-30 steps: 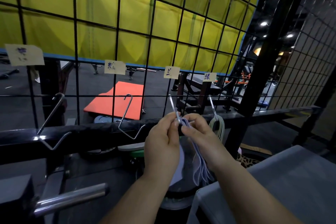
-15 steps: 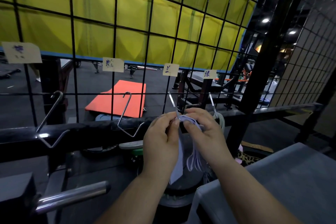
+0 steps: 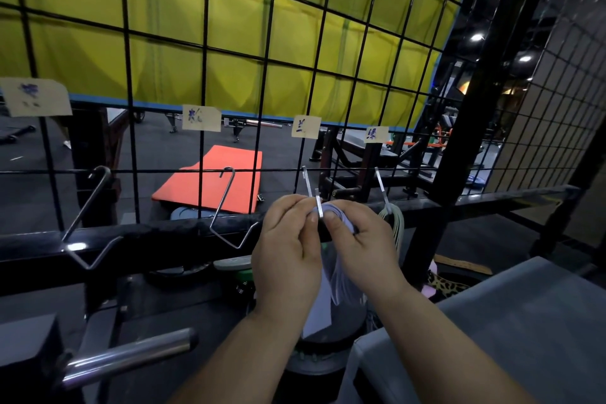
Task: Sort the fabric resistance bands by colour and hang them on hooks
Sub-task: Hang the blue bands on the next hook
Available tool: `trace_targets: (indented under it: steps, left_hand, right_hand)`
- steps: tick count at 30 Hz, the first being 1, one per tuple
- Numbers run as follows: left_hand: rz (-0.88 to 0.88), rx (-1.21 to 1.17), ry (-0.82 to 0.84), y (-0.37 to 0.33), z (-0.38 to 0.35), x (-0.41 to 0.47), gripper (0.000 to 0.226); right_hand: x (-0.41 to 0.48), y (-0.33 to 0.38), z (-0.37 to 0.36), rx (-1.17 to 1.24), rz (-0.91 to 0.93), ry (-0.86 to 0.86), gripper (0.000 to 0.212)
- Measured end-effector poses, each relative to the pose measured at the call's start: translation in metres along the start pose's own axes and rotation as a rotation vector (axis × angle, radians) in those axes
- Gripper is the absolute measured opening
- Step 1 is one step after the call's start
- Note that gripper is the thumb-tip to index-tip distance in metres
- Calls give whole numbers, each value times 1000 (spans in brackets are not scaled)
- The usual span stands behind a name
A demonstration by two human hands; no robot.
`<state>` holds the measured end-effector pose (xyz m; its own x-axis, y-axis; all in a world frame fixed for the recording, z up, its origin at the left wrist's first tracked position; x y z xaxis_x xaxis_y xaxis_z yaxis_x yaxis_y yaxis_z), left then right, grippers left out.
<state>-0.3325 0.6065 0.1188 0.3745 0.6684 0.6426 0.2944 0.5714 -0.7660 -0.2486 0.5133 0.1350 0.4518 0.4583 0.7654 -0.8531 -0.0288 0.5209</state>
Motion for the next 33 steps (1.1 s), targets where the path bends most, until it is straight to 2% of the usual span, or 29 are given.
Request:
trace_targets:
  steps: [3,5,8,11,16,21,25,29,33]
  left_hand:
    - [1,-10,-8,-3,0,2,39]
    - [0,-18,2,-5,0,4,32]
    - [-5,-23,35,-6,-1,-1,31]
    - [7,-13,75,-1,0,-10,35]
    - [-1,34,111,5,6,-16,40]
    - [93,65,145,12,8,-24,40]
    - [126,65,155,13,8,-26,39]
    - [117,94,170,16,8,-31,41]
    - [100,184,217,22,6,-42,49]
  right_hand:
    - [0,3,-4,-4,-24,-39,23]
    - [-4,6,-8,1,-15,-92,20]
    - [-19,5,-16,39,-8,-125,23]
    - [-34,1,-24,199,-90,-128,33]
    - [-37,4,-23,411,-172,-67,39]
    - [-40,-4,-17,344,-224,-46,38]
    - [-41,-5,-15,341,-260,38,32]
    - [-46,-8,-16,292,-274,100,41]
    - [-55,-17,-19,415,-300,147,54]
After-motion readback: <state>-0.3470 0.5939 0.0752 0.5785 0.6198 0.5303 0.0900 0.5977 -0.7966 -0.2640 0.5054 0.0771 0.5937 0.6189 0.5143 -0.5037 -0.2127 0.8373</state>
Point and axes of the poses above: each hand's wrist, its own x-axis towards the middle knuckle, its own z-axis out of the back of the hand, y = z × x, the point moved 3 cm from there along x, towards the middle knuckle, and after that the axes turned 8 degrees about z, right-handed, at the moved point
